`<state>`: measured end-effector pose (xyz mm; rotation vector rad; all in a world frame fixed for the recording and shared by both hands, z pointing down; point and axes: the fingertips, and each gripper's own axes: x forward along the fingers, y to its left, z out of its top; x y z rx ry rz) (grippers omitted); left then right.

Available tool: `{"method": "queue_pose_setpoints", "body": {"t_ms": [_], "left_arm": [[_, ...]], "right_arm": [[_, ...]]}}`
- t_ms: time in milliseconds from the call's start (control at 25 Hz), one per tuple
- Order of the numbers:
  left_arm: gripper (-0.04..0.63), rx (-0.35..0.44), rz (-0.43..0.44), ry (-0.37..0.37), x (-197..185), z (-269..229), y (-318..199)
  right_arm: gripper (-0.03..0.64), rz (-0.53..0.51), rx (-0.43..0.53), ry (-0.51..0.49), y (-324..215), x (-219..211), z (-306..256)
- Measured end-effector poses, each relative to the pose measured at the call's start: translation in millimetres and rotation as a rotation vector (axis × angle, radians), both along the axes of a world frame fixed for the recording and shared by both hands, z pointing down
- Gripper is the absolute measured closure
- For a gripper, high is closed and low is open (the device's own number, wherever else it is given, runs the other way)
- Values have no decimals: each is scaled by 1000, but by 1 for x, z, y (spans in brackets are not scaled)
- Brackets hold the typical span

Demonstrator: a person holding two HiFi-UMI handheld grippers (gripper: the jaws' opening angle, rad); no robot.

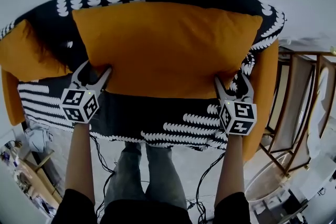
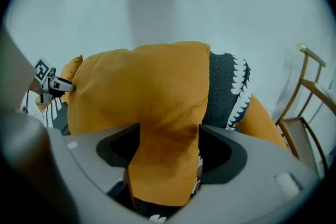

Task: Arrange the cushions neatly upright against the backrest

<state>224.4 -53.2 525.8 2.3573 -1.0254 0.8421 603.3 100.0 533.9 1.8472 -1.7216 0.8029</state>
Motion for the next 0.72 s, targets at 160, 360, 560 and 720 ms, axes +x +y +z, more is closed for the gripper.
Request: {"method": "queue_pose_setpoints", "body": {"t_ms": [160, 360, 560, 720], "left_arm": [[272, 6, -3, 11, -5, -8, 9], [288, 21, 11, 28, -11, -25, 21], [356, 49, 28, 53, -23, -50, 42], [417, 73, 45, 89, -38, -76, 58]], "right_arm": [[272, 3, 4, -13, 10, -13, -8], [287, 47, 36, -57, 21, -34, -26], [371, 79, 76, -81, 30, -63, -57], [401, 75, 103, -60, 43, -96, -86]]}}
